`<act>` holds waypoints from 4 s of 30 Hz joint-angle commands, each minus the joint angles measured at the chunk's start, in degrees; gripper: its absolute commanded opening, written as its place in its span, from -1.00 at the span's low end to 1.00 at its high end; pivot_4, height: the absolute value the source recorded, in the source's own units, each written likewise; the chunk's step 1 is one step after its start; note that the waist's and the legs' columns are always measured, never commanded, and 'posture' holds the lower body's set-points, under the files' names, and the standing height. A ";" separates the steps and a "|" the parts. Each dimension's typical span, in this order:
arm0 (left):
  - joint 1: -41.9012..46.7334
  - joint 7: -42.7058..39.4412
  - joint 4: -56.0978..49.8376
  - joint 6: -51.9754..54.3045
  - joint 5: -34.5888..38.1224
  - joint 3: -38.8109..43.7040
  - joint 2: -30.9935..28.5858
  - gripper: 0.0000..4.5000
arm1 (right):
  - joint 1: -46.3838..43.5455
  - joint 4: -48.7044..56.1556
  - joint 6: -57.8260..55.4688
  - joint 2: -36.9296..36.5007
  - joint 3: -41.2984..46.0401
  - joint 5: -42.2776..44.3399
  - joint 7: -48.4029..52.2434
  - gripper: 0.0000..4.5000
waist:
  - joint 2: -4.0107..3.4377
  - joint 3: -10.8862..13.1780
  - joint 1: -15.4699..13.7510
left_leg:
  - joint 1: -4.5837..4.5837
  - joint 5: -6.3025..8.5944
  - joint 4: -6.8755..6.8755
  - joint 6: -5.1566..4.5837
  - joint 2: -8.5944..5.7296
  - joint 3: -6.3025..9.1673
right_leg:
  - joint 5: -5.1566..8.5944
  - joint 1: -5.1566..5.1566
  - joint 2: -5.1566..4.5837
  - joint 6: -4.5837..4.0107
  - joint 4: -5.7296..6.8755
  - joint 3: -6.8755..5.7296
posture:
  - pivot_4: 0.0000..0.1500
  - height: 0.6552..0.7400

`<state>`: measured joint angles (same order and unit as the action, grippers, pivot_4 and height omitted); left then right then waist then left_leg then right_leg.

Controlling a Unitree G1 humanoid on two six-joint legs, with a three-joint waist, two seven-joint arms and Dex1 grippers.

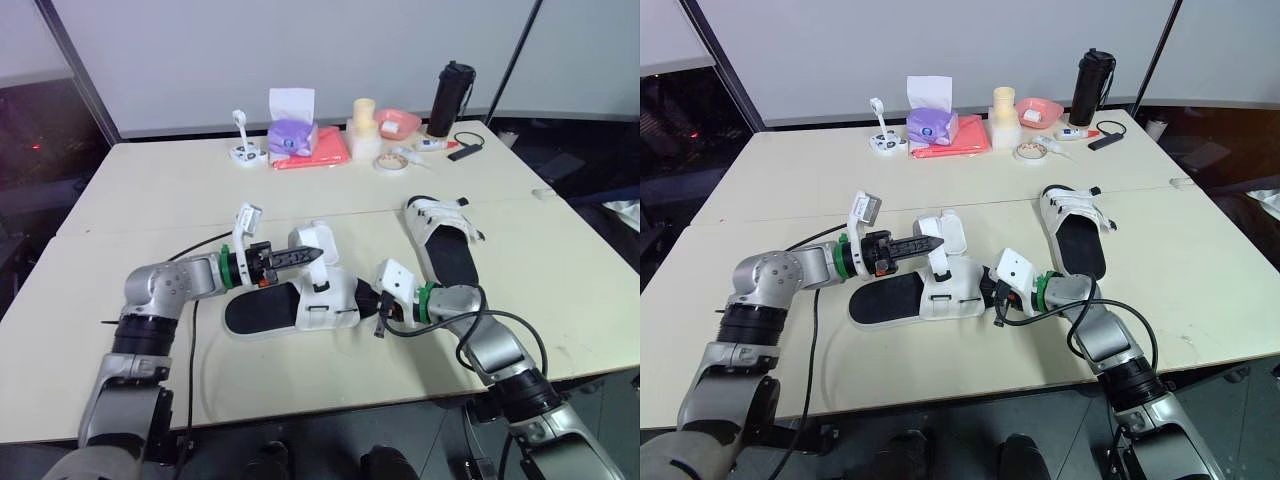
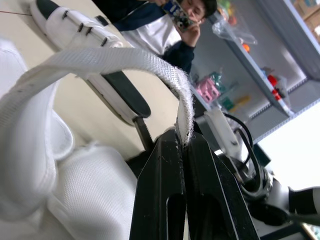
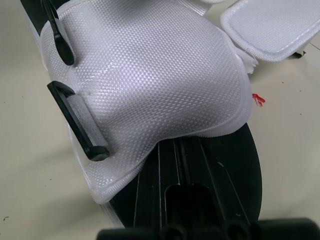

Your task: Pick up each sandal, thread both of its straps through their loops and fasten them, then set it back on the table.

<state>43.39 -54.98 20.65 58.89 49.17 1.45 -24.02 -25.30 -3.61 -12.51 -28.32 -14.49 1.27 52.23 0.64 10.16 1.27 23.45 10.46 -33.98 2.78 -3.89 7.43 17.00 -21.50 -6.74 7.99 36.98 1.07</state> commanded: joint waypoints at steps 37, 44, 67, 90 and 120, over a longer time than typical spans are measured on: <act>-3.05 -21.73 -1.54 -16.93 -19.47 -12.24 -2.39 -0.96 | 2.19 1.57 -1.86 -0.49 -1.73 -1.62 -0.30 -1.00 | 0.04 0.03 -0.10 | 0.01 0.01 0.07 0.01 0.01 0.07 | 0.01 -0.03 -0.04 0.00 -0.03 0.02 | 1.00 1.00; -7.05 -20.74 -5.21 -25.65 -24.61 -14.41 -2.50 -0.96 | 2.04 1.41 -1.85 -0.41 -1.68 -1.73 -0.33 -1.00 | 0.06 0.04 -0.24 | 0.02 0.01 0.09 0.01 0.02 0.08 | 0.01 -0.04 -0.05 -0.01 -0.05 0.03 | 1.00 1.00; -25.14 -24.43 -27.79 -19.94 -16.15 -7.76 -17.80 0.99 | 0.90 -0.64 -0.59 0.41 -2.57 -2.03 0.08 -1.00 | 0.04 0.06 -0.09 | 0.02 0.03 0.18 0.02 0.38 0.02 | 0.13 -0.08 -0.01 -0.27 -0.17 0.03 | 1.00 1.00; -25.96 -12.43 -19.91 -34.51 -25.69 -12.74 -2.62 0.99 | 1.29 0.41 -0.79 -0.56 -2.41 -2.13 0.45 -1.00 | 0.02 0.02 -0.63 | 0.00 0.02 0.14 0.02 0.42 0.01 | 0.15 0.06 0.00 -0.50 -0.40 -0.02 | 1.00 1.00; -26.36 -21.28 -33.74 -17.32 -11.94 -11.68 -12.48 -0.98 | 1.35 0.07 -0.50 -0.49 -2.32 -2.24 0.04 -1.00 | 0.04 0.03 -0.32 | 0.02 0.03 0.37 0.02 0.44 0.01 | 0.15 0.06 0.02 -0.49 -0.66 -0.07 | 1.00 1.00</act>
<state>16.33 -74.44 -9.86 39.96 34.40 -11.45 -35.56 -25.00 -2.36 -12.02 -28.57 -15.29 0.11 52.06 0.68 10.19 0.96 23.48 10.48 -33.61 2.80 -3.44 7.45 17.15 -21.44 -6.72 7.50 36.31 1.00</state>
